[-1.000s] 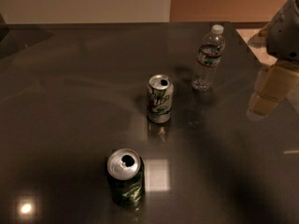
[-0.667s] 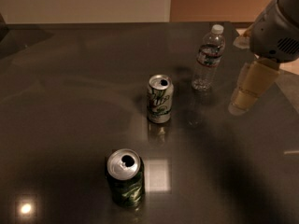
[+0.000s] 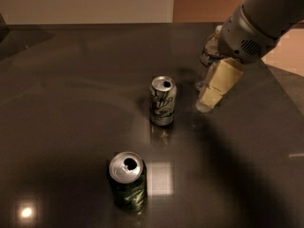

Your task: Move 7up can near green can

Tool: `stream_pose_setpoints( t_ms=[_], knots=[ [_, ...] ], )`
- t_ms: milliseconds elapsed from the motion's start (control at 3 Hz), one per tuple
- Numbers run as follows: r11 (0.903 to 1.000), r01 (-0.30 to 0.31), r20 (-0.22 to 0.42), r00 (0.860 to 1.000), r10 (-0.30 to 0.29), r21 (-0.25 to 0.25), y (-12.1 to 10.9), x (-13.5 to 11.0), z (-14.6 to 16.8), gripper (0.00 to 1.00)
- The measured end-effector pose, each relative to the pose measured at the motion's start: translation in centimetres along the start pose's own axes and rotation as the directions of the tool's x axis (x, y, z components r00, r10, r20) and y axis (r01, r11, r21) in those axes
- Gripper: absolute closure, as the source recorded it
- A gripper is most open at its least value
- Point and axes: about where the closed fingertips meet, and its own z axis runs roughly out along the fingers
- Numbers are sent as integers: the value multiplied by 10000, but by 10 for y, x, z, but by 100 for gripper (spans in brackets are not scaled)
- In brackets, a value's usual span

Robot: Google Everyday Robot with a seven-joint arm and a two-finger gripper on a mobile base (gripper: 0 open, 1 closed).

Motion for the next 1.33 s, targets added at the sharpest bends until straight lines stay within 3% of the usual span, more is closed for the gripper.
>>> stream_pose_setpoints(
  t_ms=[667, 1333],
  knots=[
    [9980, 509, 658, 9967, -483, -385, 9, -36, 36, 0],
    [9953, 873, 915, 9923, -831, -427, 5, -52, 75, 0]
  ],
)
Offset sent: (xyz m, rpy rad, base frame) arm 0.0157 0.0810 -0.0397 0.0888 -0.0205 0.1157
